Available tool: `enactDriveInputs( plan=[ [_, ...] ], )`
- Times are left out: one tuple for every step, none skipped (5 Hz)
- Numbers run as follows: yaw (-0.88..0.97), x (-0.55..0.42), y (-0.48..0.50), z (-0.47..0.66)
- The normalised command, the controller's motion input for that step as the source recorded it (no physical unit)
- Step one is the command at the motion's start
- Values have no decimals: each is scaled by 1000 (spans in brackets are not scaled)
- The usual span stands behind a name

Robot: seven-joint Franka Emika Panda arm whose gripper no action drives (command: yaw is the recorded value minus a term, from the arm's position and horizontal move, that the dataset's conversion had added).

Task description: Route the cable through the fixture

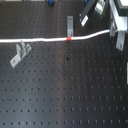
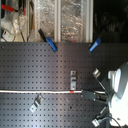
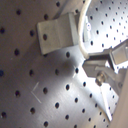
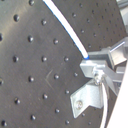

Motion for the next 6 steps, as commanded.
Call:
enactDriveInputs(
  plan=[
    [-57, 5, 301, 214],
    [-23, -185, 166, 143],
    [0, -423, -1, 65],
    [0, -457, -1, 10],
    [0, -299, 131, 93],
    [-111, 4, 320, 314]
  ],
)
